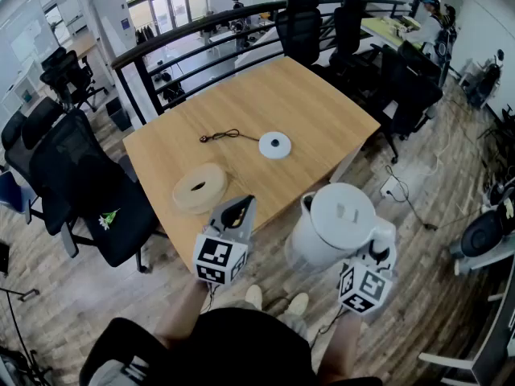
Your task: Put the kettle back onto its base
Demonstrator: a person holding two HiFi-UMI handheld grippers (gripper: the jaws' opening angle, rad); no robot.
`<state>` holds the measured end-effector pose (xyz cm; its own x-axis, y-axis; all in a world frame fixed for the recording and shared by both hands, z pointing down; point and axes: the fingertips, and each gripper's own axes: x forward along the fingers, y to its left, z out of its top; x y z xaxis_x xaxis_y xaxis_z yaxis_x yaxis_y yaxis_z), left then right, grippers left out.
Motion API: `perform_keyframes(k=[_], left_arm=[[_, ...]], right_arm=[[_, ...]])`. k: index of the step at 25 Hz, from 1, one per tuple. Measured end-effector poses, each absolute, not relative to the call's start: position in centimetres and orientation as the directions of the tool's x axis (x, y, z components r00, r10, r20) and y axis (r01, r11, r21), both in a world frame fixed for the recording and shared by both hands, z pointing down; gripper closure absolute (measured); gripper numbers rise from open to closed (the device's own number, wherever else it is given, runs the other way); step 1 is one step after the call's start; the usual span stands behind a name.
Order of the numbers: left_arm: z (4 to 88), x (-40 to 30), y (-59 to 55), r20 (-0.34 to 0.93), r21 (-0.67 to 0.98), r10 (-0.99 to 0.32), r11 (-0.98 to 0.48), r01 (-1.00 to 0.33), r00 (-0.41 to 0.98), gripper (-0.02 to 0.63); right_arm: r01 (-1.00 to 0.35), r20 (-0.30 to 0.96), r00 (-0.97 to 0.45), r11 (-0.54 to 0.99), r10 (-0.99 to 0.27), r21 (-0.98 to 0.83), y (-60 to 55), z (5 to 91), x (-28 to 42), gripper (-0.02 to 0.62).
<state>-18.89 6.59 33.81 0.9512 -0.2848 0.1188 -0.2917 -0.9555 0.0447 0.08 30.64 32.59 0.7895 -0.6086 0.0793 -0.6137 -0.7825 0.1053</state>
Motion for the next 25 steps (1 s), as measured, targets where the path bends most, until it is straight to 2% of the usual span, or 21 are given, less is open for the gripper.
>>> perform_keyframes(k=[25], left_arm=[[34.6, -17.1, 4.3, 0.121, 0.044, -0.271, -0.96, -0.278, 0.955, 0.604]], right_arm=[[-0.609, 0.076, 0.793, -0.79, -0.604, 0.073, 28.5, 33.2, 1.9, 0.531]])
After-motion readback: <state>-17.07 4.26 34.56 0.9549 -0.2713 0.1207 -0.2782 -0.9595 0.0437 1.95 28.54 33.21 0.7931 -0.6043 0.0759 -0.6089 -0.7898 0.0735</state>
